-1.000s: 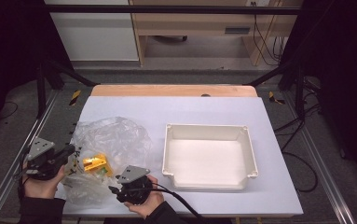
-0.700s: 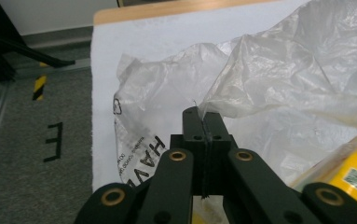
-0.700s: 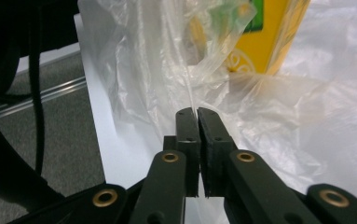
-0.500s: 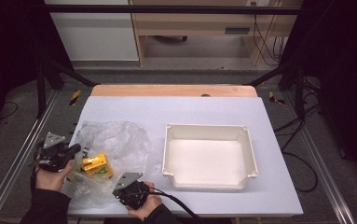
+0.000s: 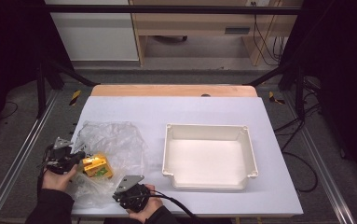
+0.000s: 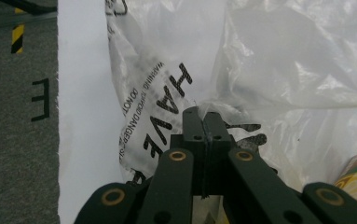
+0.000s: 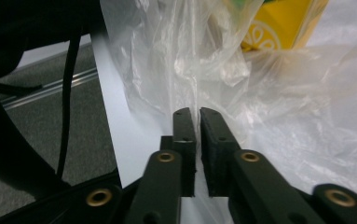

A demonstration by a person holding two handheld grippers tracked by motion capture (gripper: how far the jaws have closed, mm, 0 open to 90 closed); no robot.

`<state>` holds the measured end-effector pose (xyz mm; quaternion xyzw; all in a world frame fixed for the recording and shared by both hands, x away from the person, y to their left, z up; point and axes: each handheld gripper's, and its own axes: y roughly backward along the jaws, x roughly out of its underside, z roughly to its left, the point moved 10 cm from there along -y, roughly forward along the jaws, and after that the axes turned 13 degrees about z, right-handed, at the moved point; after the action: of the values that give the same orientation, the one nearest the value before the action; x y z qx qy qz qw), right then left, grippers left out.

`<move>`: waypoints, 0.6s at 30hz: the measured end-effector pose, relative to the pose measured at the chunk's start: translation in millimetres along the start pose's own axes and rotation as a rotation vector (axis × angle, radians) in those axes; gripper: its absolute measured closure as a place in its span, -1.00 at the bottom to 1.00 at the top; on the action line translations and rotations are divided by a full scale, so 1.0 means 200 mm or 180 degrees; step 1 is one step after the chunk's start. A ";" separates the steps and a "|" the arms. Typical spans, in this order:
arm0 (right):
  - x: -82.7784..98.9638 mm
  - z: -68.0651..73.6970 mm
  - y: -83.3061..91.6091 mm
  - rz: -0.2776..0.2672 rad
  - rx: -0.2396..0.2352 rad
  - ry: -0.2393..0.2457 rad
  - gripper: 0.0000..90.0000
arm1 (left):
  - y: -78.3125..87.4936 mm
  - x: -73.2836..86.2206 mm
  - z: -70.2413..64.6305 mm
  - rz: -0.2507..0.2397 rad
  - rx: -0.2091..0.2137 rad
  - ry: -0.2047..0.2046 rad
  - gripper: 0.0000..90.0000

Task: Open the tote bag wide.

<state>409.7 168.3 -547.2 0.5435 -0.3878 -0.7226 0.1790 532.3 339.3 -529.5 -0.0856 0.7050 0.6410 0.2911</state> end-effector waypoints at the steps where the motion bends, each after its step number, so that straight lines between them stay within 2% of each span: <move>1: -0.01 0.00 0.01 -0.0043 0.0010 0.0009 0.83 | -0.01 0.01 0.00 0.0020 0.0002 -0.0014 1.00; 5: -0.07 -0.02 0.10 -0.0325 0.0032 -0.0017 0.64 | 0.00 0.00 -0.01 -0.0022 0.0030 -0.0032 1.00; 8: -0.15 -0.07 0.20 -0.0580 0.0177 -0.0035 0.60 | 0.01 0.00 -0.01 -0.0047 0.0026 -0.0042 1.00; 12: -0.25 -0.16 0.32 -0.0887 0.0457 -0.0097 0.54 | 0.05 -0.01 -0.01 -0.0191 0.0075 -0.0012 1.00; 16: -0.34 -0.24 0.38 -0.1062 0.0658 -0.0168 0.46 | 0.08 -0.02 -0.01 -0.0294 0.0092 -0.0027 1.00; 18: -0.38 -0.28 0.38 -0.1112 0.0743 -0.0224 0.37 | 0.09 -0.02 -0.01 -0.0280 0.0086 -0.0043 1.00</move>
<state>474.6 151.0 -446.3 0.5940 -0.3749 -0.7113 -0.0267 526.4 339.4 -512.9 -0.1082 0.7072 0.6186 0.3248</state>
